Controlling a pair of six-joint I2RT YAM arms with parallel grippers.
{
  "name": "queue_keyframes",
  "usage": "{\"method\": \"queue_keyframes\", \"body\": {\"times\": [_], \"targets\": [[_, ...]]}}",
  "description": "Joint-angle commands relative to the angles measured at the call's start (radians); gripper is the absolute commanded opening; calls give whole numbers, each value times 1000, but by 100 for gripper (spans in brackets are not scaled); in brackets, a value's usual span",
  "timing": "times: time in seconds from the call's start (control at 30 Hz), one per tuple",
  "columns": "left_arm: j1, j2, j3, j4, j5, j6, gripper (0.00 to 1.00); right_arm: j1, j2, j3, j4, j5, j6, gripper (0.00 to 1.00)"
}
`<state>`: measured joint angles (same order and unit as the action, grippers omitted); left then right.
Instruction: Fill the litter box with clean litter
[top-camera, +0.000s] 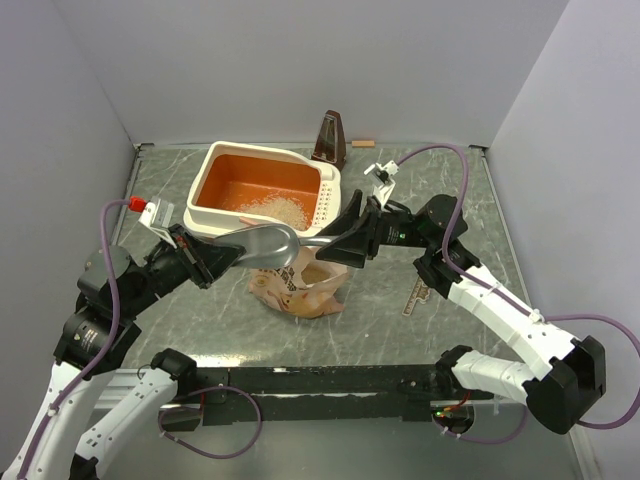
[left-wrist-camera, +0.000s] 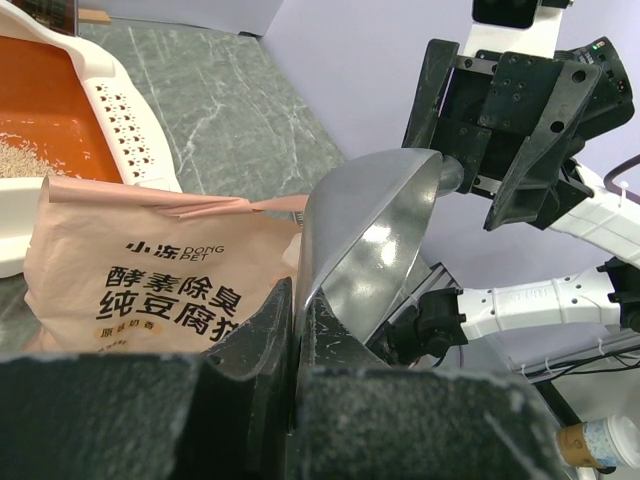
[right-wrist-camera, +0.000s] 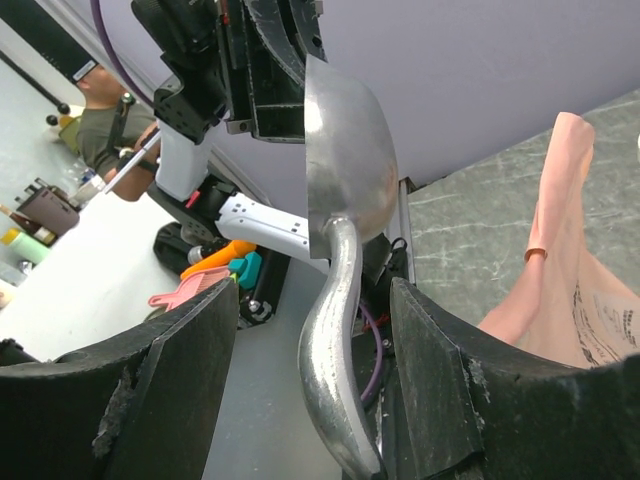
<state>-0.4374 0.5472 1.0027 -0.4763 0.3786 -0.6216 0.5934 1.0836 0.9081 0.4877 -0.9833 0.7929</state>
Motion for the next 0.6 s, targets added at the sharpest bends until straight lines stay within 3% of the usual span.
{"method": "queue_keyframes", "body": {"times": [0.0, 0.57], "targets": [[-1, -6, 11, 62, 22, -7, 1, 6, -11, 60, 2, 6, -44, 68], [-3, 0, 14, 56, -3, 3, 1, 9, 2, 52, 37, -15, -23, 47]]}}
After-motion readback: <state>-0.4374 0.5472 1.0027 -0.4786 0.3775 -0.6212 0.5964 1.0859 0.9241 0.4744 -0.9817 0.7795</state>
